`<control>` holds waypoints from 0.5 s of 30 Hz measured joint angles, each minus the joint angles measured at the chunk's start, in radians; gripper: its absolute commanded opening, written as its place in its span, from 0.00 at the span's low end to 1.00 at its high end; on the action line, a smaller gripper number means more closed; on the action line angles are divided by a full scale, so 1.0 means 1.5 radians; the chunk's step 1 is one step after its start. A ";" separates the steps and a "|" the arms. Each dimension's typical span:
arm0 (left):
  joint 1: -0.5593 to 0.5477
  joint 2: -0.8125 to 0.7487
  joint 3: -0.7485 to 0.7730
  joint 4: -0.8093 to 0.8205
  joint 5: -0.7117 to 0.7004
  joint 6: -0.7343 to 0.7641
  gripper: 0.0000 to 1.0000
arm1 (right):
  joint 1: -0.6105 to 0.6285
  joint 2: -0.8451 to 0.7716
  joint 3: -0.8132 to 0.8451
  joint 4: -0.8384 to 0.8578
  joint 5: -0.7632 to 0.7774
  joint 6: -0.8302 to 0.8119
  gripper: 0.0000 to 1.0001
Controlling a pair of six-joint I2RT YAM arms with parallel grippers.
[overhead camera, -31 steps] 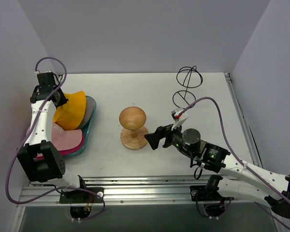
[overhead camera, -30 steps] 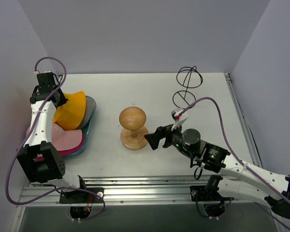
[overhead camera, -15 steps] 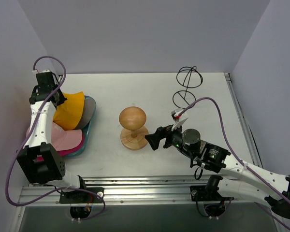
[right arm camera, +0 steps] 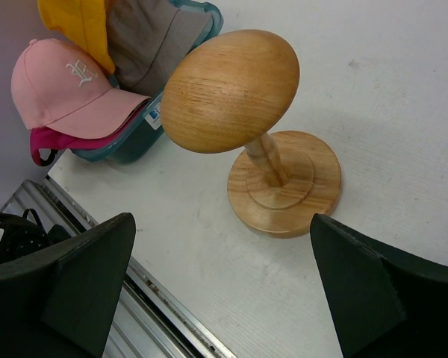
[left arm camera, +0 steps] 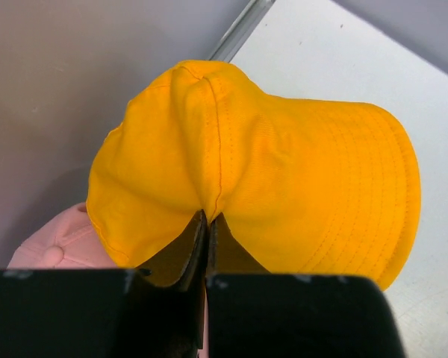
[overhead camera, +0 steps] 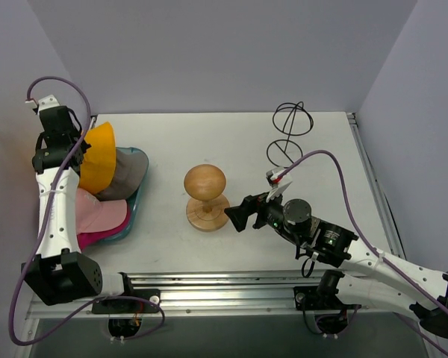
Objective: Stack the hats
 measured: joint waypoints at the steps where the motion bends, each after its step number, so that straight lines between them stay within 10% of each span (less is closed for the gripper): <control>1: 0.000 -0.009 0.004 0.001 0.000 -0.002 0.02 | 0.000 0.000 0.000 0.000 0.000 0.000 0.99; 15: -0.095 -0.068 0.016 0.002 -0.009 -0.030 0.02 | 0.000 -0.022 0.006 -0.020 0.009 -0.003 0.99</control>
